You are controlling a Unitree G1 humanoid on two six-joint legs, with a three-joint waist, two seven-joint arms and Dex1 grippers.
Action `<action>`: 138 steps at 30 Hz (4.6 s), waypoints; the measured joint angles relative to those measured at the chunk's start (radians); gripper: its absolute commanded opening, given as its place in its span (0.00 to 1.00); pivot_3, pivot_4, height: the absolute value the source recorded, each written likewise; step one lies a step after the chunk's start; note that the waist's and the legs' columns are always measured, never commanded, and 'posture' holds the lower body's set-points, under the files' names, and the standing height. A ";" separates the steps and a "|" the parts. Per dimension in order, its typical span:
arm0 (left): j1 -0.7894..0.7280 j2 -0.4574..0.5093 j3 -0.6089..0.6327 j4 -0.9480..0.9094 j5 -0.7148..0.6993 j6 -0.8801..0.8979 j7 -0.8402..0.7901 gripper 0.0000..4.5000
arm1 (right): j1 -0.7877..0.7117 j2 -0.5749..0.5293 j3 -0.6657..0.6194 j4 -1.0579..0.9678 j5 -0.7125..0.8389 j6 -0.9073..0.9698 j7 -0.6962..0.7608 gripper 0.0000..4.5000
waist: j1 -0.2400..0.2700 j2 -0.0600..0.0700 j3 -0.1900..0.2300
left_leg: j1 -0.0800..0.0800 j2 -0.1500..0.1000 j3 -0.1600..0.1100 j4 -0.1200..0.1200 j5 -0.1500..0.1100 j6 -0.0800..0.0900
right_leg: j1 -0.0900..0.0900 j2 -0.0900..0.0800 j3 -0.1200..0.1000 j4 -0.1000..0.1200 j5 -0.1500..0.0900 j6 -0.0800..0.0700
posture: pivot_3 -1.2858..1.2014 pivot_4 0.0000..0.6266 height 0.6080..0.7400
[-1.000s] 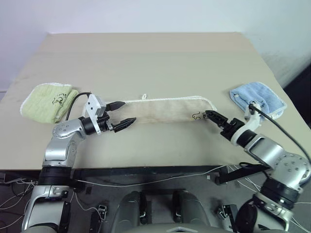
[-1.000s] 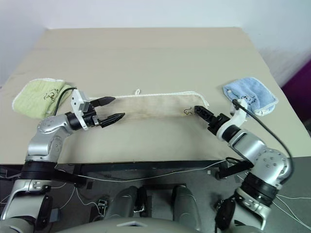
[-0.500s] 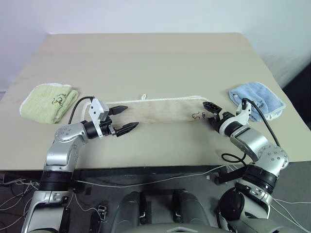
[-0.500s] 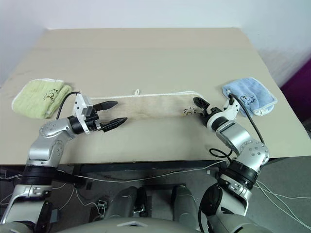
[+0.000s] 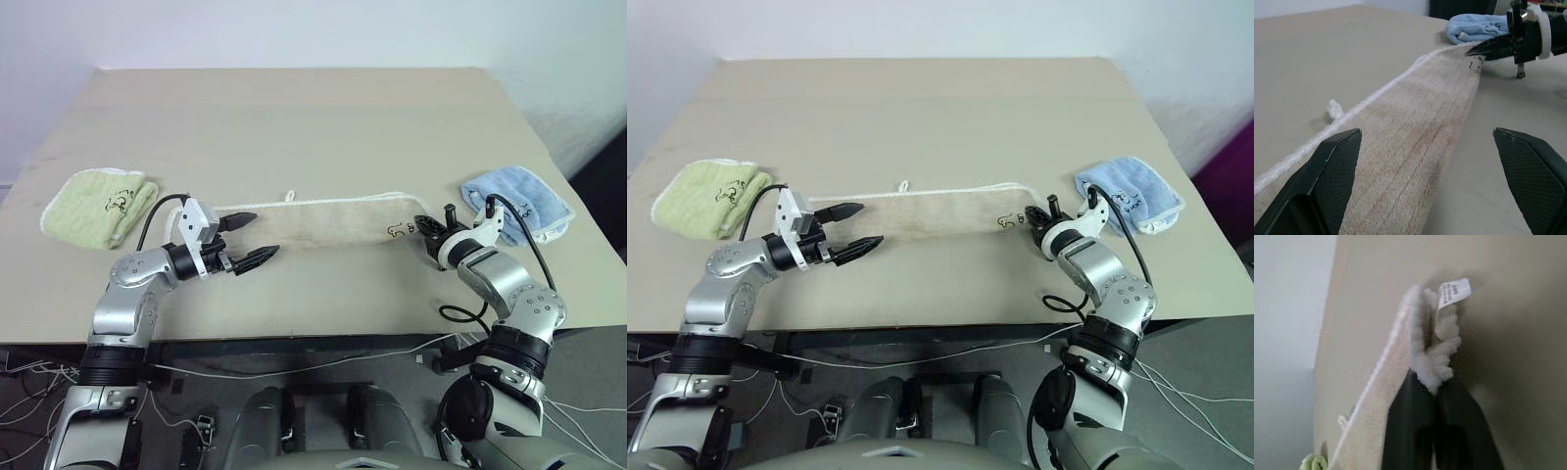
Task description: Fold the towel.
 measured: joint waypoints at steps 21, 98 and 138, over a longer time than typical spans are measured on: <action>0.008 -0.011 -0.002 0.000 0.000 -0.005 -0.002 1.00 | 0.001 -0.496 0.539 -0.180 -0.462 -0.132 0.533 0.01 | -0.001 0.003 0.002 | -0.002 0.000 0.001 -0.001 -0.001 0.002 | -0.002 -0.001 0.000 -0.001 0.000 0.000 | 0.52 0.24 1.00; 0.410 -0.430 0.336 -0.559 -0.749 0.598 1.090 1.00 | -0.151 -0.289 0.716 0.196 -1.017 -0.803 1.079 0.01 | 0.001 0.002 0.002 | -0.003 0.000 -0.002 0.000 0.002 -0.003 | -0.002 -0.002 0.000 -0.001 0.000 0.000 | 0.52 0.24 1.00; 0.156 -0.201 0.411 -0.354 -0.912 0.431 1.231 0.01 | -0.078 -0.290 0.711 0.090 -1.020 -0.762 1.007 0.00 | 0.002 0.002 0.002 | -0.001 -0.001 -0.001 -0.001 0.000 -0.006 | -0.001 -0.002 -0.001 -0.002 -0.002 -0.003 | 0.52 0.24 1.00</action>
